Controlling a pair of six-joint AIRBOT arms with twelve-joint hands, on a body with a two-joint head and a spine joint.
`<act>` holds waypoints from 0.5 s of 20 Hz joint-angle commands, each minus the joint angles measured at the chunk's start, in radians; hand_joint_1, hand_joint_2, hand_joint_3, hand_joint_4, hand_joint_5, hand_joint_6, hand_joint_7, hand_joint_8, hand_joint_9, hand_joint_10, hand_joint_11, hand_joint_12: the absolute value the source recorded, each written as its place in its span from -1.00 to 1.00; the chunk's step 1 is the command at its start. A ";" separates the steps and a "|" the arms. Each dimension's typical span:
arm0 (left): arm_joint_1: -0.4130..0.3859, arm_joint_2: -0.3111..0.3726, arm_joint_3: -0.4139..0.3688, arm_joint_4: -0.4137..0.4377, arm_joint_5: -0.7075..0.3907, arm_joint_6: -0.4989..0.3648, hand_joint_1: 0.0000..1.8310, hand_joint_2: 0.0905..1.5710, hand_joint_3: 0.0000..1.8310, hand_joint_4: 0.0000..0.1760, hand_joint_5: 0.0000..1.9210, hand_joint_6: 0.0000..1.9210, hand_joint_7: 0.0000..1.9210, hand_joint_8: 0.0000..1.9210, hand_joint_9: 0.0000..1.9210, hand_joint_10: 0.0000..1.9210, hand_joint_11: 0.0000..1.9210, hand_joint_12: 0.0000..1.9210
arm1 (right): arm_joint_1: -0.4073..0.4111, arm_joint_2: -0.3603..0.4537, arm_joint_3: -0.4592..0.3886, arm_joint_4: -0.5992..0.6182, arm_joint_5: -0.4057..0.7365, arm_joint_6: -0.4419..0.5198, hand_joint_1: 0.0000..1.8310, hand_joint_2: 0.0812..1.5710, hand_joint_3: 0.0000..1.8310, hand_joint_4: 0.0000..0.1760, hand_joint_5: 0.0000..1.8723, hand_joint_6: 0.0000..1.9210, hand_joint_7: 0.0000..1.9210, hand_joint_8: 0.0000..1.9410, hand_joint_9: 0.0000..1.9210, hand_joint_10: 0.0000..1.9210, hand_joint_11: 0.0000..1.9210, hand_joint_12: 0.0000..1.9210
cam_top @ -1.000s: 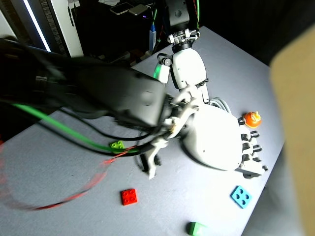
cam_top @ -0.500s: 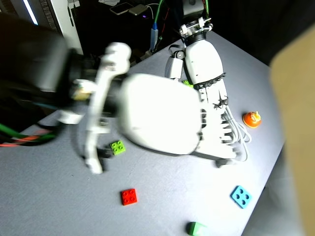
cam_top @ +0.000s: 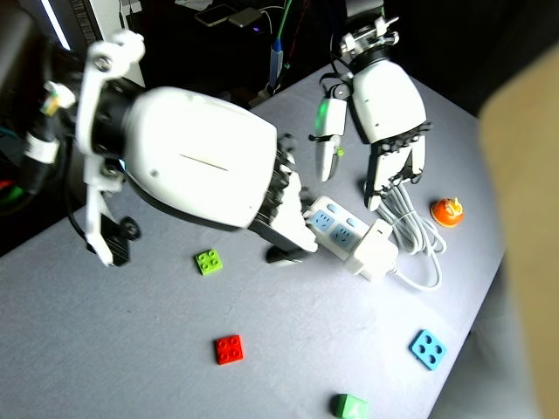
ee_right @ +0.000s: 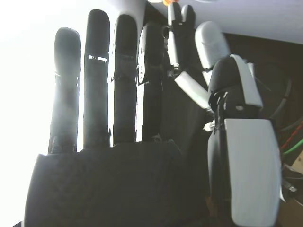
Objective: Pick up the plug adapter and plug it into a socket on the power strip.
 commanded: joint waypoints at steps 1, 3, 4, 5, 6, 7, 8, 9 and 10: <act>-0.015 0.014 0.011 0.077 -0.038 -0.023 -0.56 0.70 -1.00 -1.00 -0.18 0.51 0.00 0.41 -0.02 0.58 -0.13 0.73 | 0.007 0.012 -0.011 -0.025 -0.023 -0.007 -0.45 0.53 -1.00 -1.00 -0.19 0.78 -0.05 0.77 -0.03 0.92 -0.02 0.99; -0.020 0.013 0.031 0.192 -0.017 -0.116 -0.58 0.73 -0.99 -1.00 -0.09 0.78 -0.01 0.88 0.01 0.95 0.00 0.98 | -0.002 0.027 -0.025 -0.025 -0.008 -0.010 -0.38 0.52 -1.00 -1.00 0.00 0.99 0.07 0.99 0.17 1.00 0.31 1.00; -0.026 0.013 0.037 0.220 -0.016 -0.136 -0.60 0.74 -1.00 -1.00 0.03 0.91 0.09 0.98 0.11 0.99 0.12 1.00 | -0.004 0.031 -0.030 -0.025 0.007 -0.010 -0.38 0.53 -1.00 -1.00 0.15 1.00 0.15 1.00 0.28 1.00 0.46 1.00; -0.034 0.013 0.041 0.232 -0.016 -0.140 -0.58 0.74 -1.00 -1.00 0.11 0.98 0.16 1.00 0.18 1.00 0.19 1.00 | -0.005 0.035 -0.035 -0.026 0.024 -0.010 -0.41 0.55 -1.00 -1.00 0.20 1.00 0.22 1.00 0.35 1.00 0.54 1.00; -0.042 0.013 0.046 0.265 -0.017 -0.164 -0.60 0.73 -1.00 -1.00 0.19 1.00 0.24 1.00 0.25 1.00 0.25 1.00 | -0.005 0.039 -0.039 -0.026 0.031 -0.011 -0.42 0.56 -0.99 -1.00 0.21 1.00 0.23 1.00 0.37 1.00 0.55 1.00; -0.044 0.013 0.053 0.348 -0.017 -0.232 -0.60 0.72 -1.00 -1.00 0.33 1.00 0.38 1.00 0.38 1.00 0.40 1.00 | -0.004 0.042 -0.043 -0.026 0.035 -0.011 -0.41 0.57 -0.99 -1.00 0.19 1.00 0.24 1.00 0.39 1.00 0.57 1.00; -0.048 0.013 0.057 0.367 -0.016 -0.245 -0.57 0.73 -1.00 -1.00 0.40 1.00 0.48 1.00 0.52 1.00 0.55 1.00 | -0.001 0.043 -0.046 -0.026 0.038 -0.014 -0.44 0.63 -0.99 -1.00 0.21 1.00 0.28 1.00 0.43 1.00 0.60 1.00; -0.053 0.013 0.062 0.372 -0.014 -0.245 -0.60 0.76 -0.99 -1.00 0.44 1.00 0.52 1.00 0.56 1.00 0.62 1.00 | 0.001 0.045 -0.050 -0.026 0.039 -0.015 -0.47 0.67 -0.98 -1.00 0.22 1.00 0.30 1.00 0.45 1.00 0.61 1.00; -0.057 0.016 0.066 0.380 -0.009 -0.245 -0.60 0.77 -0.99 -1.00 0.45 1.00 0.55 1.00 0.59 1.00 0.68 1.00 | 0.004 0.046 -0.054 -0.026 0.042 -0.015 -0.49 0.72 -0.98 -1.00 0.21 1.00 0.31 1.00 0.48 1.00 0.64 1.00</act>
